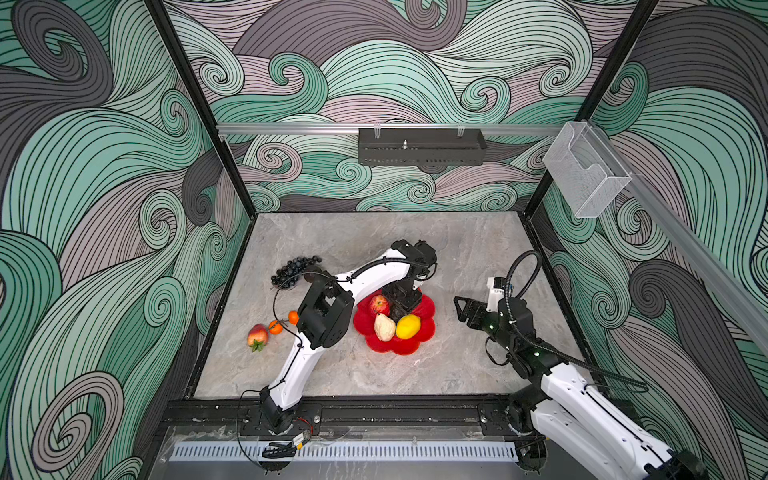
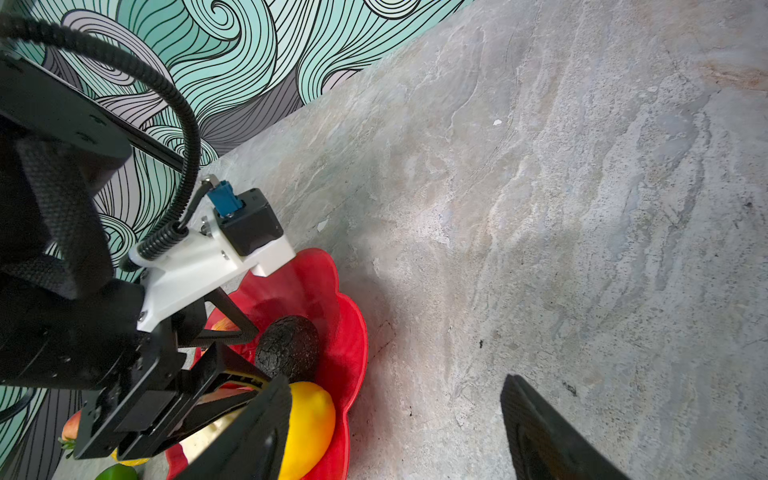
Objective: Place and organize the fake fruits in the fruit bowl
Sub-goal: 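Lower the avocado into the bowl and open the left gripper, then move the left gripper to the dark plum beside the grapes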
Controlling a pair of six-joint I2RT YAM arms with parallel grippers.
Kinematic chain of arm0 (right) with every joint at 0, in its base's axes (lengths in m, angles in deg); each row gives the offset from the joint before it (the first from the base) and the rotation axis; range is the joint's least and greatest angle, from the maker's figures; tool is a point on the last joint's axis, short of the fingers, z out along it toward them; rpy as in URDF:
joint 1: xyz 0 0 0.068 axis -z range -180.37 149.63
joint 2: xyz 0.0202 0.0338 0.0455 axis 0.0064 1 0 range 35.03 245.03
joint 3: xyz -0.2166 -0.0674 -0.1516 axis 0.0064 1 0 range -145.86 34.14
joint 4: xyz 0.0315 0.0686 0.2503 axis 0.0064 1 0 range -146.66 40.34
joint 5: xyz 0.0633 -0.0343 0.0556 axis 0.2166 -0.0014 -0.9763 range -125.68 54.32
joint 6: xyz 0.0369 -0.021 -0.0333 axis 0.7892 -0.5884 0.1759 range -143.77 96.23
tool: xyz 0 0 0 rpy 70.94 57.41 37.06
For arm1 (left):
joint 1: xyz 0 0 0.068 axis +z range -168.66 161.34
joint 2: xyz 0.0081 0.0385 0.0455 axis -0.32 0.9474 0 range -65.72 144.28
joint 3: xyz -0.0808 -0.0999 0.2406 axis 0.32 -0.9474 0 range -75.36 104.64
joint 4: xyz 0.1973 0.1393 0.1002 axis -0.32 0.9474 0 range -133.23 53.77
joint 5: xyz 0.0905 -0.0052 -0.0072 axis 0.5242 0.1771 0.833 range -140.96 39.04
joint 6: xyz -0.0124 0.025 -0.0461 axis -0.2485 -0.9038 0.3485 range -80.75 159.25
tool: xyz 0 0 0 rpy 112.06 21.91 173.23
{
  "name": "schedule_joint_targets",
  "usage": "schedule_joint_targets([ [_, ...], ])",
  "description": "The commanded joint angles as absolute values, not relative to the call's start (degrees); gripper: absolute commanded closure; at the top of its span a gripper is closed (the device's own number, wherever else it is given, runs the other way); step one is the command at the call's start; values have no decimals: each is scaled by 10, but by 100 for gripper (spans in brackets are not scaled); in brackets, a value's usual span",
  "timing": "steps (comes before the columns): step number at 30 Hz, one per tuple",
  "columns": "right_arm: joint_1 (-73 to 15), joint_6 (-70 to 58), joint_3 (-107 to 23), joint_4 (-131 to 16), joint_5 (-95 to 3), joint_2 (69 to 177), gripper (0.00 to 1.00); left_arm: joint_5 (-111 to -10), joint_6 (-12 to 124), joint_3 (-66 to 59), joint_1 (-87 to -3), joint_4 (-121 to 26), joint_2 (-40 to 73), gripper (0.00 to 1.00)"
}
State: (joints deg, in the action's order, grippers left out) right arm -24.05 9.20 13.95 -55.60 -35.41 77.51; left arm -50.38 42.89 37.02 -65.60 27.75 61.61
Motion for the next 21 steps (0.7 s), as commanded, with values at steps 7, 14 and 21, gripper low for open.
schedule_joint_targets([
  [7,-245,85,144,-566,-340,773,20,-511,442,373,-651,277,580,38],
  [14,-245,88,143,-566,-343,775,20,-457,505,245,-630,149,435,33],
  [21,-252,87,143,-562,-338,768,19,-371,634,123,-493,76,321,30],
])
